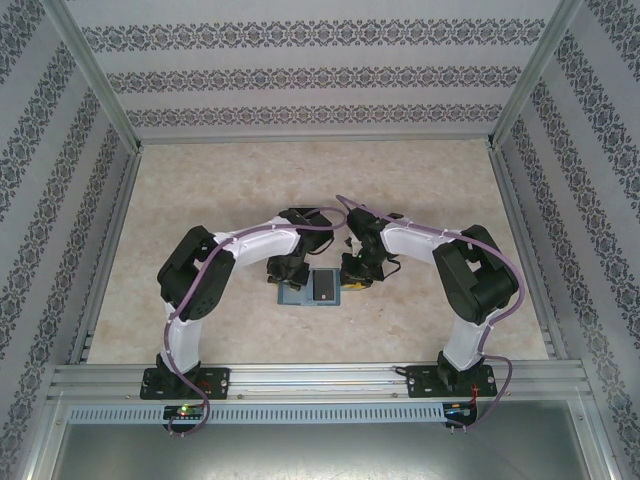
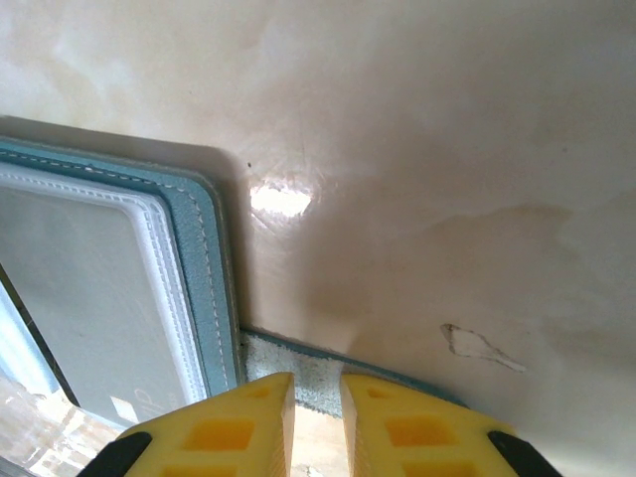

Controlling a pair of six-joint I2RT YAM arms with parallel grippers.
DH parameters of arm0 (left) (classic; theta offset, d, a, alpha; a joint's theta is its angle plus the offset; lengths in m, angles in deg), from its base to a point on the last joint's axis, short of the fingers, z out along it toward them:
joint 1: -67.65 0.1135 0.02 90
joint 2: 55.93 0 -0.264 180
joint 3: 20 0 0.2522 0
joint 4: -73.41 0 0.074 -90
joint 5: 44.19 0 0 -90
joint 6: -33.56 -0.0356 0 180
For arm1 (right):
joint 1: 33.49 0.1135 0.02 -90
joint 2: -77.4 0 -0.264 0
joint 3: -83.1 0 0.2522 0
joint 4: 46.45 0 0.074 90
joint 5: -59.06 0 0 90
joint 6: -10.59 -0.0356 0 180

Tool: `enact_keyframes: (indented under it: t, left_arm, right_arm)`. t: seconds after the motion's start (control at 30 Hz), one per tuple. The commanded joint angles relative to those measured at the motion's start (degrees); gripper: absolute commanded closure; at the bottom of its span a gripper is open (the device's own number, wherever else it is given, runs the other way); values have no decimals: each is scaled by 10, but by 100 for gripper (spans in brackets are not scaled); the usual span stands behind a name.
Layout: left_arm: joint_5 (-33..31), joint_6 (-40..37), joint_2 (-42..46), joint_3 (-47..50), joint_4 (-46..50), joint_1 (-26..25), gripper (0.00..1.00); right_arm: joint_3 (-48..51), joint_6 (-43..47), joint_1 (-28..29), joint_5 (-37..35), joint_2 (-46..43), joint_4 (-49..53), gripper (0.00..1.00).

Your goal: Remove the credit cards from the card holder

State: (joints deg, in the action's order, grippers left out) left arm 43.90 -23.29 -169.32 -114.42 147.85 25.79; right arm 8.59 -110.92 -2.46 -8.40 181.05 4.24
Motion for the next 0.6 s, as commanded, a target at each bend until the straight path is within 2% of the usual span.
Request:
enact_keyframes:
  t: [0.0, 0.27, 0.57]
  left_arm:
    - [-24, -10, 33, -9, 42, 8, 65]
    - [-20, -11, 68, -34, 42, 11, 67]
    - [37, -8, 87, -53, 5, 12, 67]
  right_arm:
    - [-2, 1, 9, -21, 8, 20, 78]
    - [-9, 2, 11, -23, -2, 29, 78]
    - [-17, 1, 13, -27, -16, 40, 78]
